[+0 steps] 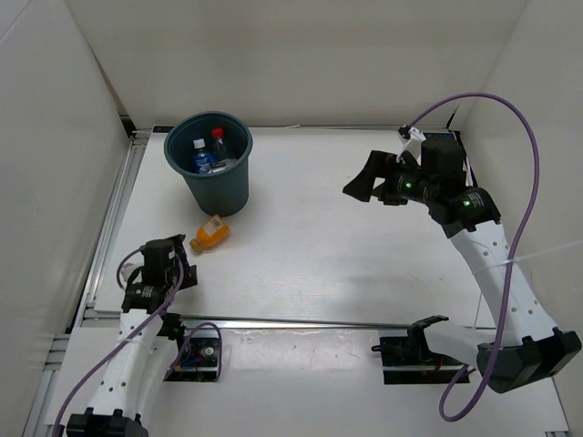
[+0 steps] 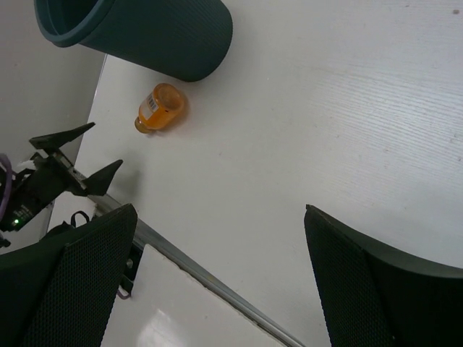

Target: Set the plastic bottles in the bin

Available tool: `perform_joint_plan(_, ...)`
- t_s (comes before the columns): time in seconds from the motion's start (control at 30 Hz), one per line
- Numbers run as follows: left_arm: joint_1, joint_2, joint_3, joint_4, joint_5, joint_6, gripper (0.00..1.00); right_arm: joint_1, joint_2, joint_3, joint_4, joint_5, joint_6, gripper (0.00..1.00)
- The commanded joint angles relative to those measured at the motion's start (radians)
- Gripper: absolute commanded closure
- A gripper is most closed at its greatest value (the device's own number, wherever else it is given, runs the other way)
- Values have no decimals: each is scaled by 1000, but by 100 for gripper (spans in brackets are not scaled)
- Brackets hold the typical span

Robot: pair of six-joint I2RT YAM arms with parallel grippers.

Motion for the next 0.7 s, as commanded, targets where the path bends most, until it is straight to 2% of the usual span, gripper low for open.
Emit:
perform_joint_plan(0.0, 2, 68, -12, 123, 41, -219, 0, -4, 7, 48, 9, -42, -39, 0)
perform_joint_plan(0.23, 2, 302, 84, 218, 28, -257, 0, -4, -12, 37, -10, -22, -48, 0)
perform_joint_plan(0.37, 2, 377, 84, 313, 28, -276, 0, -13, -21, 37, -30, -11, -73, 0)
perform_joint_plan(0.47, 13, 451, 94, 373, 84, -276, 0, -23, -30, 37, -41, -11, -83, 0)
perform_joint_plan(0.67, 13, 557, 129, 427, 116, -333, 0, -46, -39, 26, -50, 0, -105, 0)
